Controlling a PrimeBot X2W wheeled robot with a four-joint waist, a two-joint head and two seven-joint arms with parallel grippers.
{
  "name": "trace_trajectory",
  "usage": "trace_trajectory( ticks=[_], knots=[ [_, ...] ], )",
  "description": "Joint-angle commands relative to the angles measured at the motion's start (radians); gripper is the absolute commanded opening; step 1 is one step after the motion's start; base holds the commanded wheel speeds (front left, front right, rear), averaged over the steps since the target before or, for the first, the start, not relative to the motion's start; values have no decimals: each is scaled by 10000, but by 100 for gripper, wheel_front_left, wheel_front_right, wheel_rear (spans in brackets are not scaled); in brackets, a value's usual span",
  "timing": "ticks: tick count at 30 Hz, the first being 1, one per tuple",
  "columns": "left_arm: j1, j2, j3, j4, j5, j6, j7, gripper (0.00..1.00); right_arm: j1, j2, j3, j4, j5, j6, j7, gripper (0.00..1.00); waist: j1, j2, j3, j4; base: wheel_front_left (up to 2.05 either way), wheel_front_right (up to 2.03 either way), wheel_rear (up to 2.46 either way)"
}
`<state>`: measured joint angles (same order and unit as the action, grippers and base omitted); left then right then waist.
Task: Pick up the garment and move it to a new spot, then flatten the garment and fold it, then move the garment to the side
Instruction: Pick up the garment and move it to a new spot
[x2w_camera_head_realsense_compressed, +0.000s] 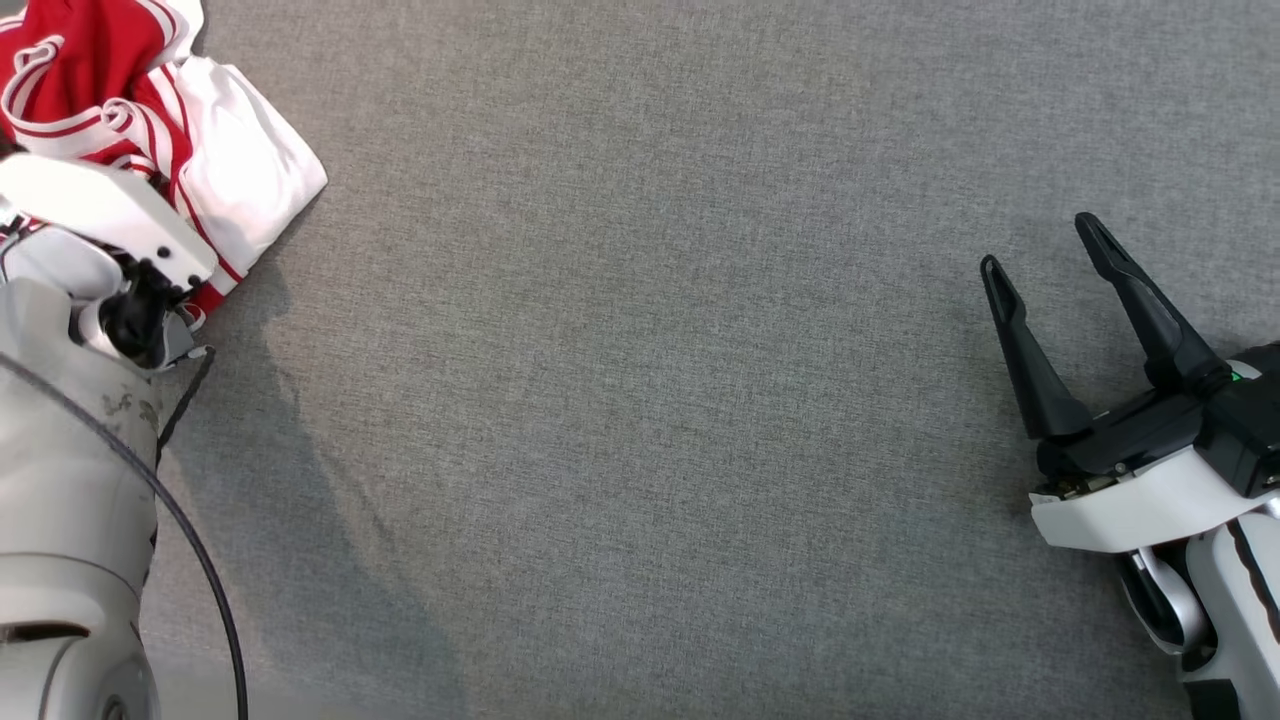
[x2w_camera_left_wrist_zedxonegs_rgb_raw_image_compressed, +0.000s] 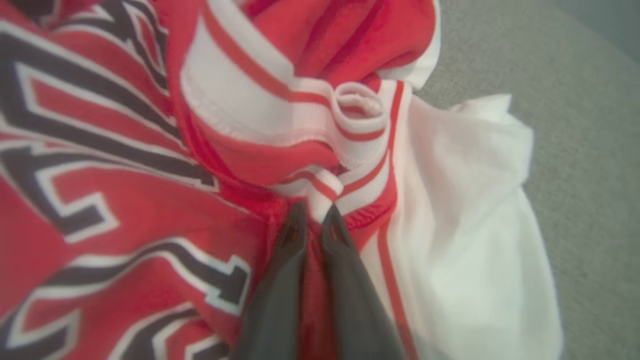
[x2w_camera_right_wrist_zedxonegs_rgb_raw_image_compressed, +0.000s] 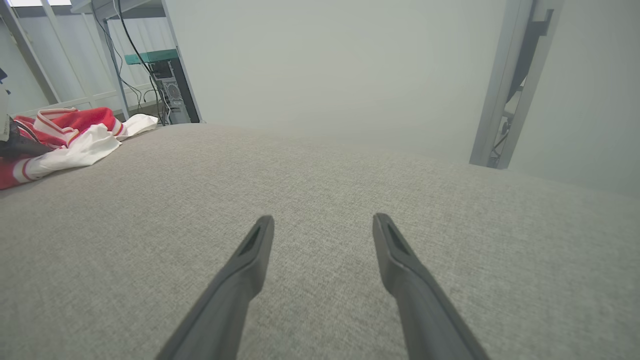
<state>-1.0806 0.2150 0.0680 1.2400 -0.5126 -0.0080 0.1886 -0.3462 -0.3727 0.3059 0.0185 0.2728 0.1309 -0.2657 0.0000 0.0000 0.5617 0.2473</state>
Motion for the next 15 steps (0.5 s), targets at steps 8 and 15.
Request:
trace_trajectory(
  ticks=[8,15],
  knots=[
    [723,-15,66,-349,-93,-729,-2416,0,52,233,120,300,91,-2,4,100,0,0,-500,-166,0,0,0],
    [1205,184,-159,-935,185,-954,-4305,0,245,635,76,466,141,-2,4,100,0,0,-1244,-444,0,0,0]
  ],
)
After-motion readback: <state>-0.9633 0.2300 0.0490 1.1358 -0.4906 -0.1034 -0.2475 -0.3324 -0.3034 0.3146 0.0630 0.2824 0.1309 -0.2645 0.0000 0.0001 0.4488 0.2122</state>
